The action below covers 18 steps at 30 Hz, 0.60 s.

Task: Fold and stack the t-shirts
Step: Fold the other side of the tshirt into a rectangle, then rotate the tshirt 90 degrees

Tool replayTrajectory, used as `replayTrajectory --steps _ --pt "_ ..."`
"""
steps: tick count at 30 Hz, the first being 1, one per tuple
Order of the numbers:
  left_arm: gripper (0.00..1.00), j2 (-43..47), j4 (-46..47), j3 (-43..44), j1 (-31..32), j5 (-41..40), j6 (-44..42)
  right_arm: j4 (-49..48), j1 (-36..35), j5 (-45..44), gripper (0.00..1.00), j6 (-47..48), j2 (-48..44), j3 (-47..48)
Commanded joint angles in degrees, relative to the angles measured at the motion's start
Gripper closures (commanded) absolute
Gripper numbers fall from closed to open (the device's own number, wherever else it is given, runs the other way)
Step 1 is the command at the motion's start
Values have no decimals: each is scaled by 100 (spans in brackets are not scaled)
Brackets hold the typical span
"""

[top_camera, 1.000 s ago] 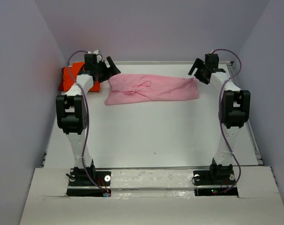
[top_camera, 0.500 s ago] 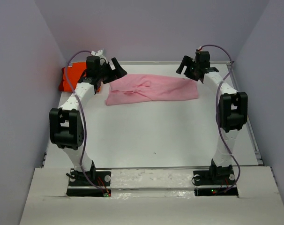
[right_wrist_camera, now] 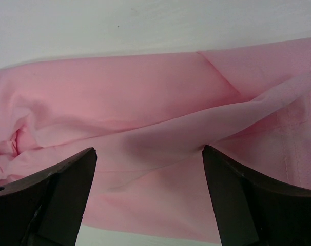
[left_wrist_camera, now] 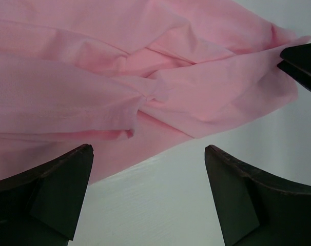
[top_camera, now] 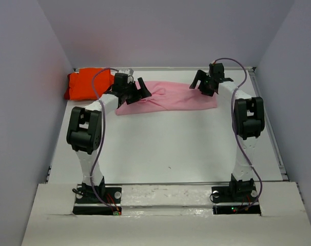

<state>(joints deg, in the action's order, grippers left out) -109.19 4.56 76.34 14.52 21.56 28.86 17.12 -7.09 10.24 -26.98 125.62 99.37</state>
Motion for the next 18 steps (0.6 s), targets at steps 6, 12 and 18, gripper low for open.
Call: replayTrajectory --steps 6,12,18 --pt "1 -655 -51 355 -2 -249 -3 -122 41 -92 11 -88 -231 -532" --pt "1 -1095 -429 900 -11 -354 -144 -157 41 39 11 -281 -363 -1121" --pt "1 -1491 -859 1515 -46 -345 -276 -534 41 347 12 -571 -1012 -2139"
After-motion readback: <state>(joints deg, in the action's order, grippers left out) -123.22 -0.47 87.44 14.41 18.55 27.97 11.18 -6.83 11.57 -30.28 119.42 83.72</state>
